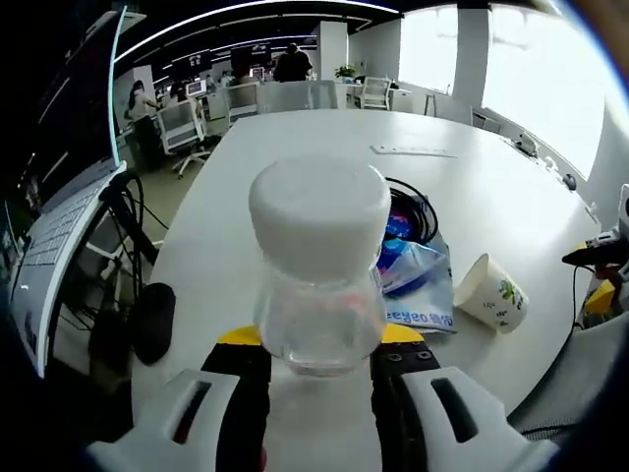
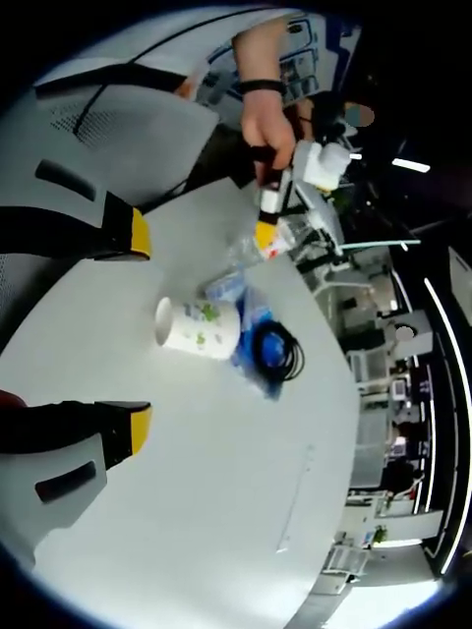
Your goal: Arrange the tabletop items into an orderly group along one side of the table until the central work area is clear of visible clutter.
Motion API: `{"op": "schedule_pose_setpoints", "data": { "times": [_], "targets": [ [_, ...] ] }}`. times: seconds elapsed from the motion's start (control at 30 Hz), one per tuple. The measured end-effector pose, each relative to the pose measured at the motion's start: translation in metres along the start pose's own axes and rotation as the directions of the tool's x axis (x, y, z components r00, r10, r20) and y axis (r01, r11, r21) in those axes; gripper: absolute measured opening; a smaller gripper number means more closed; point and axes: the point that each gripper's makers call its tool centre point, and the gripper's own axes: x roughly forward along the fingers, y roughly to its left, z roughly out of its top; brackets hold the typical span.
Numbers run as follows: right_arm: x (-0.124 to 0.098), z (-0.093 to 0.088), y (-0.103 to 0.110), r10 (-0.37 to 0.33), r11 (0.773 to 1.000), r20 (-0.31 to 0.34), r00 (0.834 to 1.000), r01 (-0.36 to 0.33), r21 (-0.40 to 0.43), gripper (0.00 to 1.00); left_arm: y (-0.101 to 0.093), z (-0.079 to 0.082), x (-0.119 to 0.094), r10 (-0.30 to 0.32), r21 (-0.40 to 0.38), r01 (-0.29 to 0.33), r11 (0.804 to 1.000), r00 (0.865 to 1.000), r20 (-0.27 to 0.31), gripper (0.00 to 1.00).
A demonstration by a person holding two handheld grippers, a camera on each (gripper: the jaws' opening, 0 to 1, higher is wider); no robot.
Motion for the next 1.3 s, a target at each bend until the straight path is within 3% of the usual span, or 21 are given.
{"op": "schedule_pose_setpoints", "data": {
  "times": [0.27,0.57,0.87,0.97,1.3],
  "targets": [
    [-0.002,-0.001,0.0,-0.001,1.0,-0.007,1.0,0.001,-0.013,0.57,-0.001,0.0,0.0,0.009,-0.003,-0.009,1.0,1.0,0.012,0.4],
    [-0.005,-0.004,0.0,-0.007,1.0,-0.016,1.0,0.007,-0.011,0.57,-0.008,0.003,0.006,-0.057,0.002,0.057,0.998,0.997,0.049,0.5],
    [-0.006,-0.007,0.002,-0.007,1.0,-0.029,1.0,0.007,-0.011,0.57,-0.002,0.011,0.009,-0.027,0.0,0.028,1.0,0.994,0.102,0.41],
    [-0.006,-0.007,0.002,-0.008,1.0,-0.031,0.999,0.007,-0.012,0.57,0.001,0.015,0.011,-0.011,-0.048,0.017,0.999,0.993,0.117,0.4],
    [-0.008,-0.011,-0.001,-0.016,1.0,-0.048,0.999,0.015,-0.006,0.57,0.0,0.031,0.02,0.02,-0.053,-0.013,0.998,0.992,0.125,0.39]
  ]
}}
